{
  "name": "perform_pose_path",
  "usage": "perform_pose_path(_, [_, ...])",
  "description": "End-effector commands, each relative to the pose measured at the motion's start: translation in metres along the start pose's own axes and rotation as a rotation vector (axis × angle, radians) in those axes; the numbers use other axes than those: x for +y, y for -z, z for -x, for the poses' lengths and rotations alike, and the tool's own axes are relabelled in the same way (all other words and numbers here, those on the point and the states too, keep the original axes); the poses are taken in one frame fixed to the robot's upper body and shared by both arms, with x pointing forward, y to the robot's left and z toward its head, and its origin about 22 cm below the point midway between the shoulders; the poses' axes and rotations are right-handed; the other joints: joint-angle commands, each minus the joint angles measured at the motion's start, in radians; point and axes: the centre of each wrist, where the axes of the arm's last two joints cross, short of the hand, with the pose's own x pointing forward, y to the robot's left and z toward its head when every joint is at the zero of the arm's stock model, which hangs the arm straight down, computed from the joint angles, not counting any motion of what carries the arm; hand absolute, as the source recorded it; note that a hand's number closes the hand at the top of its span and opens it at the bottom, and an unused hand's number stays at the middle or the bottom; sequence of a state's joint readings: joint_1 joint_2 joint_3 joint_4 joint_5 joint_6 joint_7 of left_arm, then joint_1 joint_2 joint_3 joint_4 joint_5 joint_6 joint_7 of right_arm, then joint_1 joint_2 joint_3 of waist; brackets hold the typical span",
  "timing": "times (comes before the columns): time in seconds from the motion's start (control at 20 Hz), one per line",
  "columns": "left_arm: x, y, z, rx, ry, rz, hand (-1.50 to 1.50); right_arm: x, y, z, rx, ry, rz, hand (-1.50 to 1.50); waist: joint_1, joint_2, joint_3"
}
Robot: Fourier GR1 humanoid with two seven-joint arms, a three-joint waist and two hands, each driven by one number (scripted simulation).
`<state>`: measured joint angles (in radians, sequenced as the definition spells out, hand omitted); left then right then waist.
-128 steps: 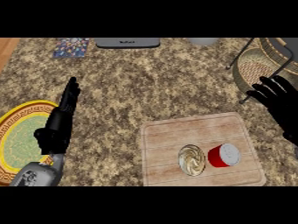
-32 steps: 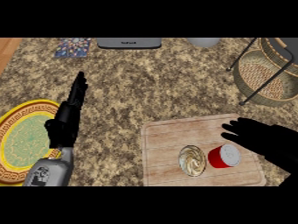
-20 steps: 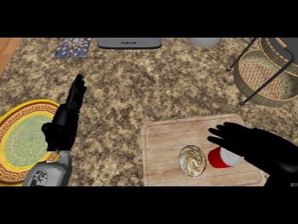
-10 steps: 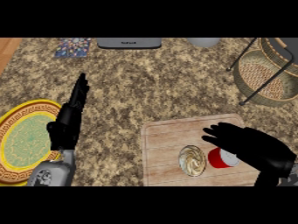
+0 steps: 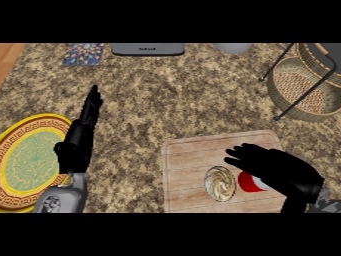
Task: Pick the can from the cutting board and place it in the tiered basket
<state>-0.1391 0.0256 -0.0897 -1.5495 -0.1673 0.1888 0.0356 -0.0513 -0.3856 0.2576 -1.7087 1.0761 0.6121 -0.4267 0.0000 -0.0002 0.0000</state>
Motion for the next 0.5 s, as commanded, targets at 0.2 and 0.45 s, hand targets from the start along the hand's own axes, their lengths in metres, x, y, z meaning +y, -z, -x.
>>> perform_pose_path(0.2, [0.002, -0.002, -0.001, 0.011, 0.000, -0.005, 0.00, 0.021, 0.011, 0.000, -0.021, 0.003, 0.108, 1.50, 0.001, 0.000, 0.000])
perform_pose_path(0.45, [0.005, 0.010, -0.012, 0.006, -0.015, -0.002, 0.00, 0.031, 0.035, 0.006, -0.066, -0.135, 0.205, 1.50, 0.004, 0.001, 0.001])
